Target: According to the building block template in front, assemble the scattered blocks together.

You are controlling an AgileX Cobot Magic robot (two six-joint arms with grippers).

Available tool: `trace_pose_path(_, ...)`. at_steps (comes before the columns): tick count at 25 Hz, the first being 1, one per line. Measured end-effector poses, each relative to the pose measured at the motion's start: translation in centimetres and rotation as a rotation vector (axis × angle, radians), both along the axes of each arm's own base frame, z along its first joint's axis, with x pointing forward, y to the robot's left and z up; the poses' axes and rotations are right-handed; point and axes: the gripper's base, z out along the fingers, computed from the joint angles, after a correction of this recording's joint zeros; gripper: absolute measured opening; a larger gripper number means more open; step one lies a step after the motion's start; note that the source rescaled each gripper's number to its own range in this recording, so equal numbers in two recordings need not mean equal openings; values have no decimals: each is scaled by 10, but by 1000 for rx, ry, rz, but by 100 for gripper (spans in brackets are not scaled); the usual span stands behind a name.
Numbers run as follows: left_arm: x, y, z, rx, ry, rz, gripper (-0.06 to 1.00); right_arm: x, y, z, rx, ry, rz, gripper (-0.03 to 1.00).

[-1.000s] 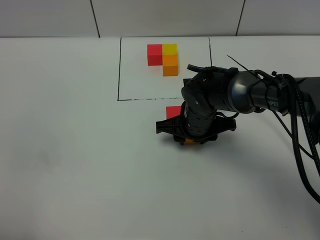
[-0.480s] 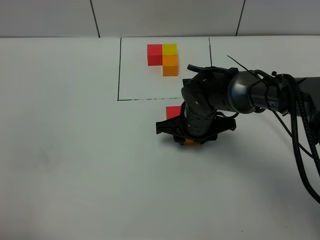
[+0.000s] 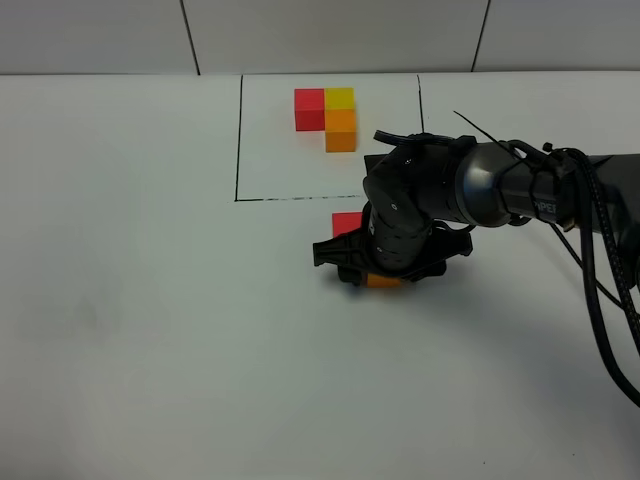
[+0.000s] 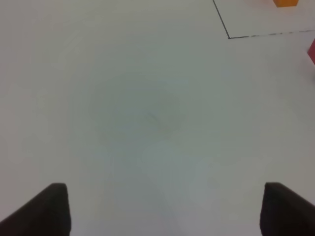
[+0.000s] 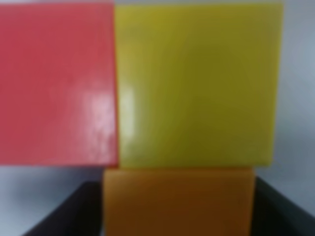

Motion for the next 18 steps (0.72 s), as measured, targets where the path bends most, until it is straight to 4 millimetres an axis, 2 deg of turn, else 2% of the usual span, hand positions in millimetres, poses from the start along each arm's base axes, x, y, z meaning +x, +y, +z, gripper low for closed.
trace_pose_path(3, 0, 0, 0, 0, 0, 0, 72, 1, -1, 0, -9, -6, 11, 67)
trace_pose_path(5, 0, 0, 0, 0, 0, 0, 72, 1, -1, 0, -13, -11, 16, 81)
trace_pose_path(8, 0, 0, 0, 0, 0, 0, 72, 2, -3, 0, -19, -12, 17, 96)
trace_pose_path(11, 0, 0, 0, 0, 0, 0, 72, 2, -4, 2, -23, -18, 24, 100)
trace_pose_path(15, 0, 0, 0, 0, 0, 0, 72, 1, -5, 7, -38, -18, 54, 100)
trace_pose_path(18, 0, 0, 0, 0, 0, 0, 72, -6, -10, 18, -67, 6, 77, 100)
